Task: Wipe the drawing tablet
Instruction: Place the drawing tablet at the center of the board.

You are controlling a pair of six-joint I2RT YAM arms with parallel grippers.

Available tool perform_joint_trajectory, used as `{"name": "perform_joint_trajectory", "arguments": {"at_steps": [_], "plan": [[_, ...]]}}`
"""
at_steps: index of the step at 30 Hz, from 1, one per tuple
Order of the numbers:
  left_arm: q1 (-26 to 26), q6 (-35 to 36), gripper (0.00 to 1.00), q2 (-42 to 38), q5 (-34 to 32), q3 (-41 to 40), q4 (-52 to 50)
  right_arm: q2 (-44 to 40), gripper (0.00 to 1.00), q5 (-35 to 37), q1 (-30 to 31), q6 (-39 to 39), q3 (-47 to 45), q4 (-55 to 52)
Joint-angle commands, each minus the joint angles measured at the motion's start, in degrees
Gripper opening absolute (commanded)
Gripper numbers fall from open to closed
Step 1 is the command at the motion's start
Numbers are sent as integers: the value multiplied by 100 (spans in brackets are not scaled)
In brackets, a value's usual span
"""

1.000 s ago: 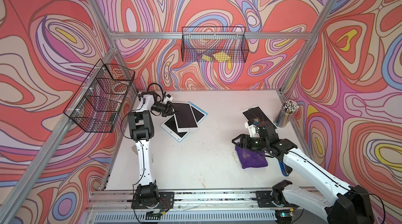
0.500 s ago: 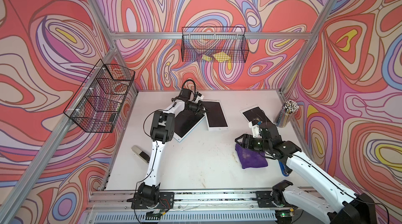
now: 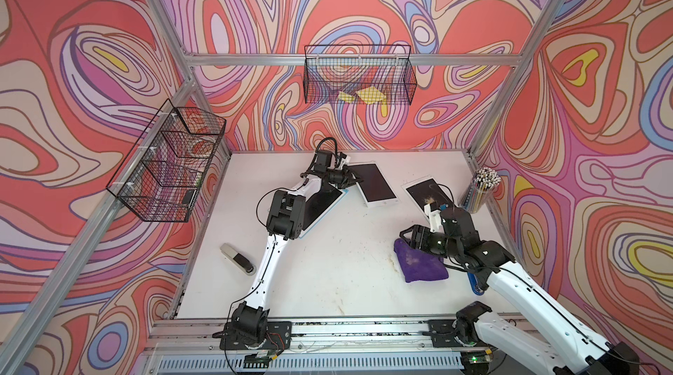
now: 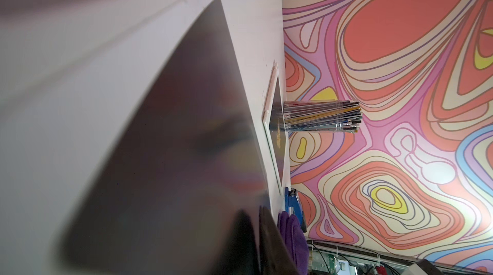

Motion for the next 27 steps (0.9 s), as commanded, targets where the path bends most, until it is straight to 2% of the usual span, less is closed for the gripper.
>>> {"name": "perform_joint_trajectory", "arguments": {"at_steps": [1,2,3,7,15,20,24,27], "plan": [[15,762,46,-186,-402,133,-950,-39,67,101,-19,36,-12,-32],[14,958,89,-232,-499,148,-1199,-23,67,84,-16,36,-22,-13],[29,1105,99,-269,-574,161,-1445,-8,67,74,-16,33,-22,3],[53,1447,99,-394,-808,171,-2052,-21,67,77,-18,11,-31,43],[52,2502,99,-1113,-2148,188,-4006,300,67,333,-16,-175,252,-358],[43,2923,99,-1410,-2499,280,-4792,438,69,456,-16,-211,308,-485],[-44,3083,99,-1960,-2669,-19,-4843,357,69,362,-16,-183,250,-355],[-275,3178,99,-2735,-2833,-755,-4296,348,69,363,-16,-223,239,-303]]}}
